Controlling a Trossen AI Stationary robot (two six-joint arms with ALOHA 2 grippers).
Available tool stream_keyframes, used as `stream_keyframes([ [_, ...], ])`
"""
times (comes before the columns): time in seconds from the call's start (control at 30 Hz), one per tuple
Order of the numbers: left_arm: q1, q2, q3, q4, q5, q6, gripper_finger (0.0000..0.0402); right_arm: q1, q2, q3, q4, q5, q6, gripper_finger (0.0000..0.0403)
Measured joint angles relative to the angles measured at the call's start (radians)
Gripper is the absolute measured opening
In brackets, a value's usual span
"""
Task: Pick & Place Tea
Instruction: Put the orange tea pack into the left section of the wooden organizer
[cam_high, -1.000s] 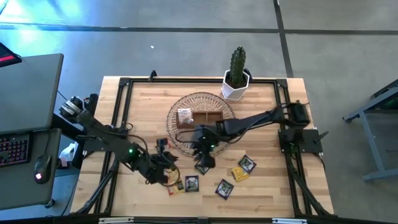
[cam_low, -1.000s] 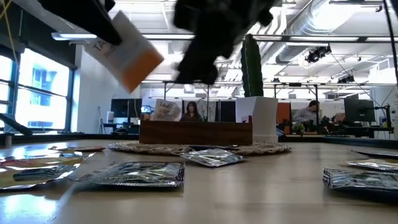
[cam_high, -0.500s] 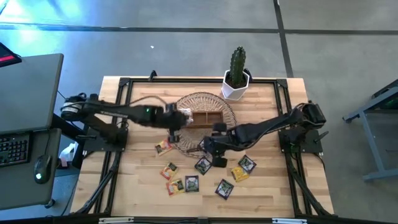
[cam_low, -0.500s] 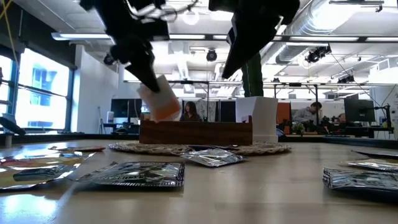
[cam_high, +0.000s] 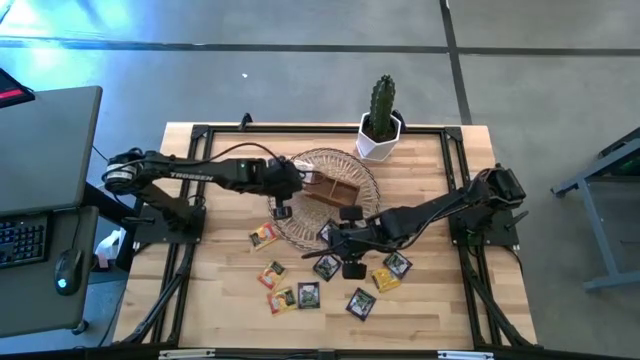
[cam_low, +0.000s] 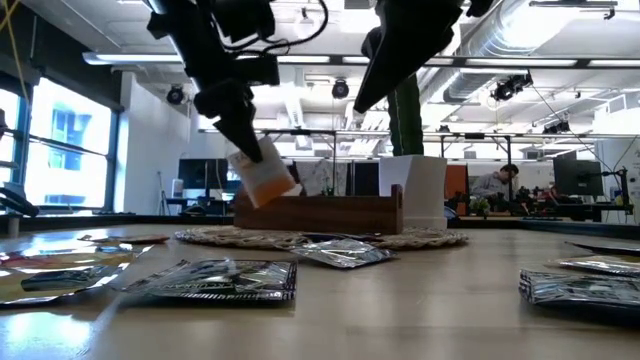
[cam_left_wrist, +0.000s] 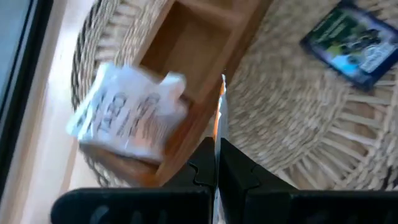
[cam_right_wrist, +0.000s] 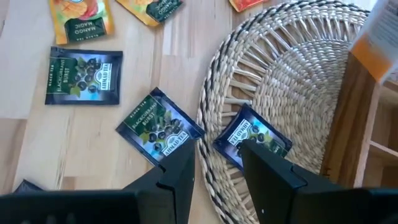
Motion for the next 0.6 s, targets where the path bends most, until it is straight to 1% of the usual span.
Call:
stream_keyframes([
  [0.23,-0.018,0.0,0.09,-0.039,-0.1,0.139,0.0,0.0,0.0,0.0,0.001,0.001,0.0,0.0129],
  [0.47,-0.017,-0.001,0.111,-0.092,-0.109,0.288,0.0,0.0,0.0,0.0,0.001,-0.003,0.0,0.0129],
  [0.6,-0.009,0.022,0.111,-0.097,-0.14,0.306,0.0,0.0,0.0,0.0,0.001,-0.003,-0.001,0.0129],
])
